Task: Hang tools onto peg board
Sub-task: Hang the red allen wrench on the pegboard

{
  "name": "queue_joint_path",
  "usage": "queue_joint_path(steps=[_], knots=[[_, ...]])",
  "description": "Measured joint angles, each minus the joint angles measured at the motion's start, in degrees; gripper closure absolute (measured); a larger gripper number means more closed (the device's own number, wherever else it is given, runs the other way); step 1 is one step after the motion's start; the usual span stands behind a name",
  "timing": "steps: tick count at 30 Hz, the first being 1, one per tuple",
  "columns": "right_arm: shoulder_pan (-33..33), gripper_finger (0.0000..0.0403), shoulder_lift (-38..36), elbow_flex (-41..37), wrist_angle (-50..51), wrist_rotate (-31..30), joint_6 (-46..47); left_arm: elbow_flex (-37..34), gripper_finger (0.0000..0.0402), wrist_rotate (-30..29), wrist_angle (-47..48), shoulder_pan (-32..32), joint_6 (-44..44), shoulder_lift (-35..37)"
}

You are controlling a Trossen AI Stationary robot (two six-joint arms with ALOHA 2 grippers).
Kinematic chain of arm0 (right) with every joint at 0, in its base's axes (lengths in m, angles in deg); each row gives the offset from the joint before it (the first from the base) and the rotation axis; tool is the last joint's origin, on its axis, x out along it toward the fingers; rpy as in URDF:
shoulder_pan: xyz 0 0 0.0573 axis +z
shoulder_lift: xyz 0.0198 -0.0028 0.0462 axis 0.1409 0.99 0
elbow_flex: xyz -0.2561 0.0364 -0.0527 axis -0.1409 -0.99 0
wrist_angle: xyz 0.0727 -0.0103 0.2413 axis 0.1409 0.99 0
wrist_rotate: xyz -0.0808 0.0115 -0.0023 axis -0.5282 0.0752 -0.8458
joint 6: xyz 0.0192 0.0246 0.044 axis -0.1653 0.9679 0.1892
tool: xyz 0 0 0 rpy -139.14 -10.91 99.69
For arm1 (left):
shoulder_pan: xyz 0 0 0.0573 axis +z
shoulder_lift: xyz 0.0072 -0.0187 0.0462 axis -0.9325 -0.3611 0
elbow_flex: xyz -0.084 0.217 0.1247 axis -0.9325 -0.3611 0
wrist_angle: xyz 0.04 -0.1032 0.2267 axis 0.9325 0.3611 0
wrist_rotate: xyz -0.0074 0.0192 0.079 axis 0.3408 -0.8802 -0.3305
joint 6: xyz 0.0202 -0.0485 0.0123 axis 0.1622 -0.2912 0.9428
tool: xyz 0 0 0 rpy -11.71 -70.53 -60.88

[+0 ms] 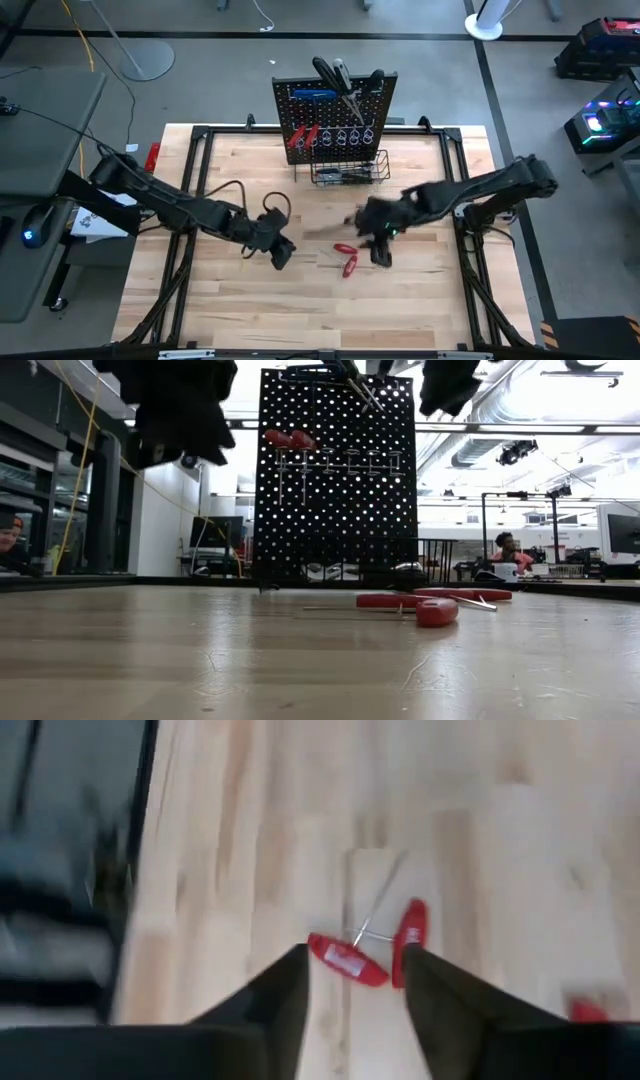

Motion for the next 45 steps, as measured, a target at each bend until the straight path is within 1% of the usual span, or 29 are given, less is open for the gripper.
queue_joint_path(steps=[3,5,8,12,15,20,26,29,31,32,35,38,41,43,45], knots=[[2.35,0.0209,5.32,0.0,-2.83,-0.05,-15.61,0.0,0.0307,2.96,0.25,-0.25,1.5,-2.0],[3.61,0.019,9.12,0.0,-4.88,-1.43,-24.8,0.0,0.03,4.41,0.23,-0.59,1.5,-2.64],[4.68,0.0184,14.42,-0.01,-6.16,-3.27,-33.95,0.01,0.0293,5.01,0.27,-1.16,1.51,-2.76],[5.12,0.0201,19.53,-0.02,-6.1,-8.73,-42.06,0.02,0.0291,4.61,0.51,-1.7,0.51,-2.61],[4.22,0.0219,21.55,-0.07,-6.8,-8.87,-44.3,0.01,0.0291,4.57,0.52,-1.92,-2.71,-2.61],[3.12,0.0244,24.5,-0.04,-7.45,-6.94,-48.08,0.02,0.0291,3.75,0.53,-2.32,-7.28,-2.59],[1.61,0.0264,28.98,-0.04,-8.69,-7.6,-53.4,0.02,0.0291,1.31,0.41,-3.6,-12.63,-2.59],[0.62,0.0278,30.86,0.3,-8.41,-6.67,-54.8,0.02,0.0291,0.51,0.31,-4.52,-15.15,-2.59],[0.26,0.0297,32.22,0.33,-8.07,-6.46,-54.95,0.02,0.0291,-0.55,0.23,-5.2,-16.29,-2.59],[0.06,0.0313,32.68,0.39,-7.91,-6.03,-54.9,0.02,0.0291,-1.24,0.18,-5.52,-16.98,-2.59],[-0.23,0.0382,33.63,0.5,-7.08,-5.95,-53.24,0.02,0.0291,-3.44,-0.78,-6.24,-19.42,-2.59],[-0.25,0.0397,33.17,0.46,-5.82,-7.54,-51.15,0.02,0.0291,-6.35,-3.27,-6.61,-17.98,-1.59],[-0.36,0.04,29.89,-0.01,-3.8,-10.43,-50.37,0.06,0.0291,-10.39,-4.31,-6.73,-15.47,0.32],[-0.63,0.0401,26.43,-0.55,0.7,-14.36,-50.57,0.06,0.0291,-12.21,-5.08,-5.89,-13.07,1.95],[-0.74,0.0401,22.63,0.67,1.79,-17.98,-50.96,0.06,0.0291,-13.55,-6.06,-4.6,-11.23,3.85]])
